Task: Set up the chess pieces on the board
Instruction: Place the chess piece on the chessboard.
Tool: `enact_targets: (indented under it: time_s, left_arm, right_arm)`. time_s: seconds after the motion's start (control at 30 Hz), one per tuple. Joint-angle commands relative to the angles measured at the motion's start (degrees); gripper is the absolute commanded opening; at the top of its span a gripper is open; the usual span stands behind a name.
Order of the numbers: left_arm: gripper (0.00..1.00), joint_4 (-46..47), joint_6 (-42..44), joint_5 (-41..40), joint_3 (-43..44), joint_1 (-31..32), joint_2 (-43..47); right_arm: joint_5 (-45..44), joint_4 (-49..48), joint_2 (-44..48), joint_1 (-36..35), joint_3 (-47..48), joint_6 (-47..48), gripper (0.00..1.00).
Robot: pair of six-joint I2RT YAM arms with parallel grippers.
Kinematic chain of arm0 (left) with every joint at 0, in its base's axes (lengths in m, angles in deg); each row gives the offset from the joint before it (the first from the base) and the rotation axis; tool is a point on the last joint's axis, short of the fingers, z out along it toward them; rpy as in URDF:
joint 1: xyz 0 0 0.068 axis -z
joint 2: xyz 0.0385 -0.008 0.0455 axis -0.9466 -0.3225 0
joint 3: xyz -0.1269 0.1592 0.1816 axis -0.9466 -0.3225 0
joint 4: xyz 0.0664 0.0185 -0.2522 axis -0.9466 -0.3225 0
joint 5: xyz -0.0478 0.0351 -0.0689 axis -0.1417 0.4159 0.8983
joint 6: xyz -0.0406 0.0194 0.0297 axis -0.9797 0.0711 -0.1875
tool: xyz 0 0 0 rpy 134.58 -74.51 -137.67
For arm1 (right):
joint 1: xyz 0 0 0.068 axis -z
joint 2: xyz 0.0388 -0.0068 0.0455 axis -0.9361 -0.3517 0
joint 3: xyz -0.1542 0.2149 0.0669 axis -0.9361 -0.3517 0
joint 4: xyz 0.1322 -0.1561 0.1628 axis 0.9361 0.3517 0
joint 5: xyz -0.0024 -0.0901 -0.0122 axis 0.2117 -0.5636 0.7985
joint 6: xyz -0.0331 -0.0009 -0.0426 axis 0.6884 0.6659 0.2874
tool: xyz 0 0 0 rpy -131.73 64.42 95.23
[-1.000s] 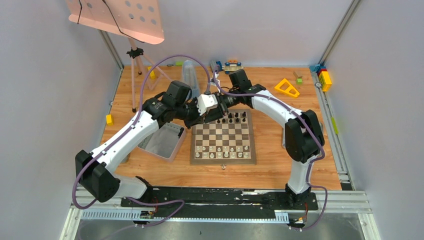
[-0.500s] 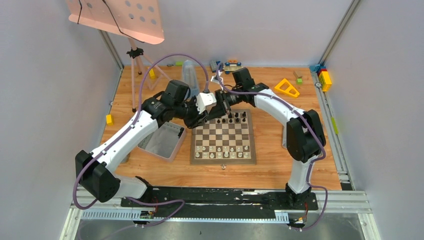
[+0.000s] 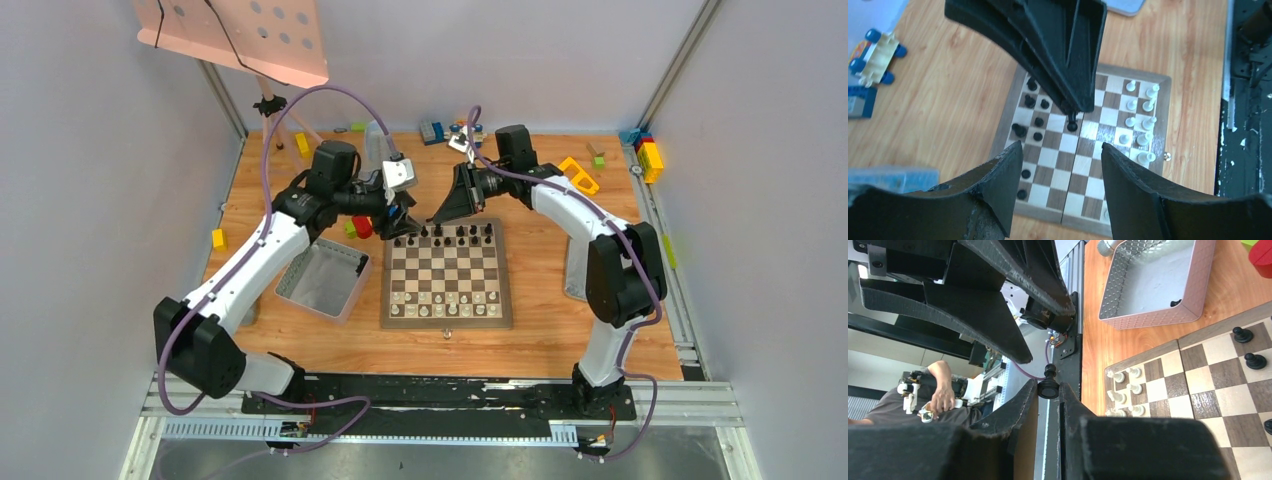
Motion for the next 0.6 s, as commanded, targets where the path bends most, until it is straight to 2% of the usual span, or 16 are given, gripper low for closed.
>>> enact_targets:
  time_s: [0.0,0.4,0.57]
  left_arm:
    - [0.66,7.9,-1.5,8.8,1.9,0.2,-2.1]
    - [0.53,13.9,-1.5,11.0,-1.2,0.2,-3.1]
    - [0.52,13.8,-1.1,10.7,-2.1,0.2,-2.9]
  right_arm:
    - [4.3,-9.3,2.3,0.5,-1.5,-8.0,0.00]
    - [5.6,-15.3,1.9,1.2,-2.7,-14.1,0.00]
    - [5.5,-16.1,1.8,1.2,-2.6,-15.0,0.00]
